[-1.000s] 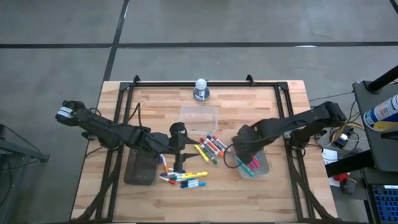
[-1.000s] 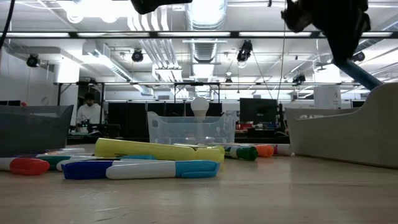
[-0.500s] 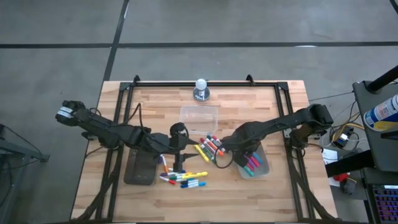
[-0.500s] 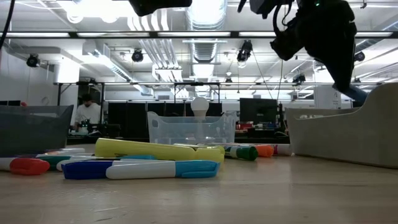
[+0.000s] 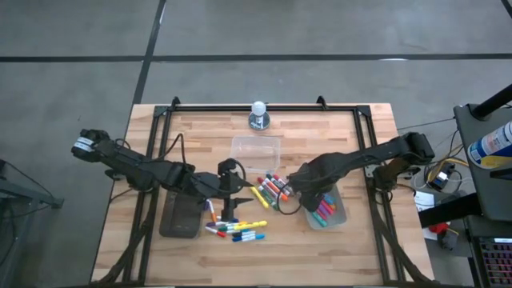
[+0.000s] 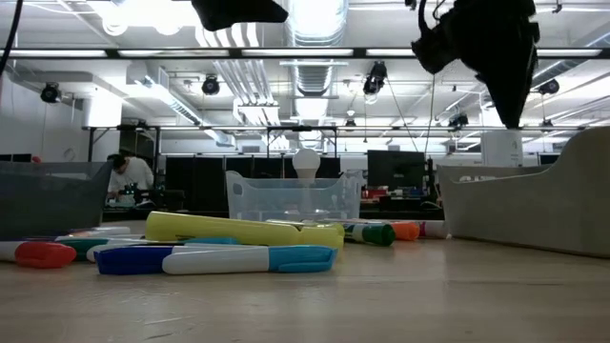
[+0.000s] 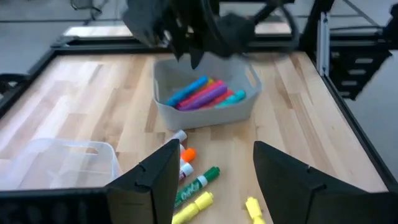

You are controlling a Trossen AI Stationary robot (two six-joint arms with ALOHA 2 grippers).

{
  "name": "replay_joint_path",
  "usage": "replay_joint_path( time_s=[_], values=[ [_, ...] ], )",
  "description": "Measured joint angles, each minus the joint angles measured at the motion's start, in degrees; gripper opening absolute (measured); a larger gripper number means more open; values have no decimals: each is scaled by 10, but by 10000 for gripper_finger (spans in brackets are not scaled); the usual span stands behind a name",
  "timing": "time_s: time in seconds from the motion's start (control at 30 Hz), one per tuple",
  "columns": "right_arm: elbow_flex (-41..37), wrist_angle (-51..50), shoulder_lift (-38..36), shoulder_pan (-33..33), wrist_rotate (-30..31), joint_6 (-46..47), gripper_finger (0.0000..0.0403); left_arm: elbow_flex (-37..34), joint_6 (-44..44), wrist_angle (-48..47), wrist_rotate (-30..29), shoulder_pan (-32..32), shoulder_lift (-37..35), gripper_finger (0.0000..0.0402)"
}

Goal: Pick & Place Markers
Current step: Put the bottom yellow highlighter into the gray bin

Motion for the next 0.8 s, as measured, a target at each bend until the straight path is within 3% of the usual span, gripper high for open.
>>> replay_joint_path(
  time_s=[0.17, 0.5, 0.67, 0.8],
  values=[
    [27, 6, -22, 3, 24, 0, 161, 0, -4, -42, 46, 0, 0, 197],
    [98, 12, -43, 16, 141, -27, 162, 0, -45, -109, 150, -4, 21, 197],
    [111, 60, -44, 33, 203, -64, 162, 0, -65, -124, 154, -8, 49, 197],
    [112, 105, -44, 56, 292, -70, 162, 0, -78, -126, 154, -16, 77, 197]
  ],
)
